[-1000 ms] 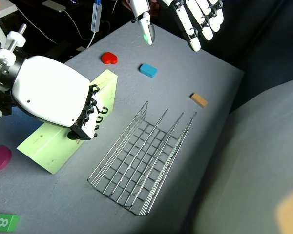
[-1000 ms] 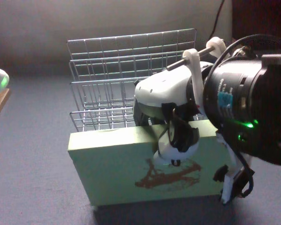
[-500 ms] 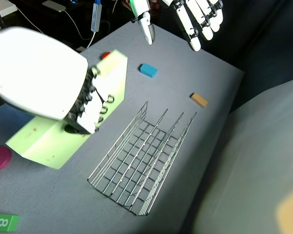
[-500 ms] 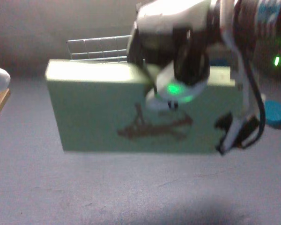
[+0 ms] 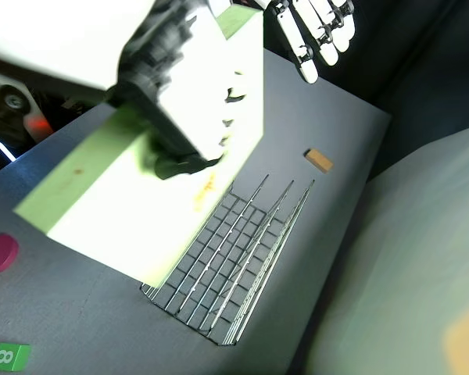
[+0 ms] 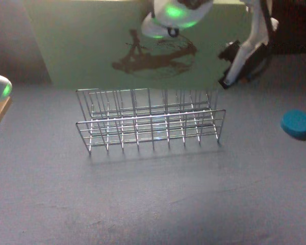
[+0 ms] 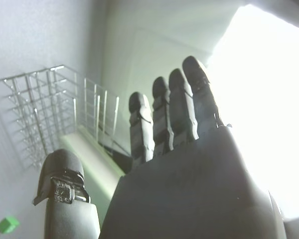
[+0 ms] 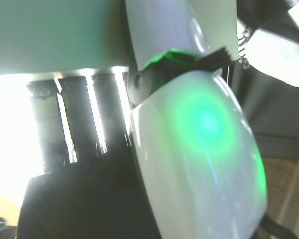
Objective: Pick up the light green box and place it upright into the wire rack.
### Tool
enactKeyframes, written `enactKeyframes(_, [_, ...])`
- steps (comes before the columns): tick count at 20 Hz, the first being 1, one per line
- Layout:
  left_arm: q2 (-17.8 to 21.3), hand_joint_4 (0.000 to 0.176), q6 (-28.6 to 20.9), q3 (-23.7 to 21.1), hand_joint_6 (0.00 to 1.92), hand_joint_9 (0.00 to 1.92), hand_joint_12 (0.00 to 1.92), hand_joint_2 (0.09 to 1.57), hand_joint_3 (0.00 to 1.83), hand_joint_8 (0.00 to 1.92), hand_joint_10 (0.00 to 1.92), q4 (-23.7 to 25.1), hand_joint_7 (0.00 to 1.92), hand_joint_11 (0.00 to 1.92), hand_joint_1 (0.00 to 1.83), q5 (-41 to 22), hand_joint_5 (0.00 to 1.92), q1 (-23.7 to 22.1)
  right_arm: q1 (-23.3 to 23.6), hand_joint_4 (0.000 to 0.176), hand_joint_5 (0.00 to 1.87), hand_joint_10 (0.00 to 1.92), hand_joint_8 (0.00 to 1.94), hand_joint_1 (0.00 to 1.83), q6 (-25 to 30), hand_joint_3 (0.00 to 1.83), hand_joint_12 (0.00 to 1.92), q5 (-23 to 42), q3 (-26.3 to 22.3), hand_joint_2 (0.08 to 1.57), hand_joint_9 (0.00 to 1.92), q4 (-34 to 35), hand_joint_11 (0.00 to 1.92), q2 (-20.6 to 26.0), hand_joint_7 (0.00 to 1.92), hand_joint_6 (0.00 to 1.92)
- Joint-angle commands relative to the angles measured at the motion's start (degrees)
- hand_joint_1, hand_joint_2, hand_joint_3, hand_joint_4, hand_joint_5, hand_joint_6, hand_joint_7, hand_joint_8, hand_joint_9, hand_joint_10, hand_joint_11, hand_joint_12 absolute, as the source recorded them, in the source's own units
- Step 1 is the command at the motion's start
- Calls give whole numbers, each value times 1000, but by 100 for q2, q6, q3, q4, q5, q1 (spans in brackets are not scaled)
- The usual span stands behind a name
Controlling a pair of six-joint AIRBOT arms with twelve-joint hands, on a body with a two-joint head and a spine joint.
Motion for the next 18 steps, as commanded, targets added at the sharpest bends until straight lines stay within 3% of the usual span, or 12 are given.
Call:
enactKeyframes(1, [2, 85, 34, -47, 0, 111, 439, 1207, 4, 0, 0, 477, 198, 0, 136, -185, 269, -92, 65, 0, 774, 1295, 1063, 1365, -39, 0, 1323, 406, 80, 1151, 902, -500, 779, -65, 939, 1129])
enactKeyframes(18, [-1, 85, 34, -118, 1, 113, 425, 1207, 1, 1, 1, 475, 199, 0, 142, -172, 266, -93, -667, 0, 772, 1305, 1064, 1364, -69, 0, 1360, 531, 842, 1153, 894, -642, 794, -742, 940, 1134])
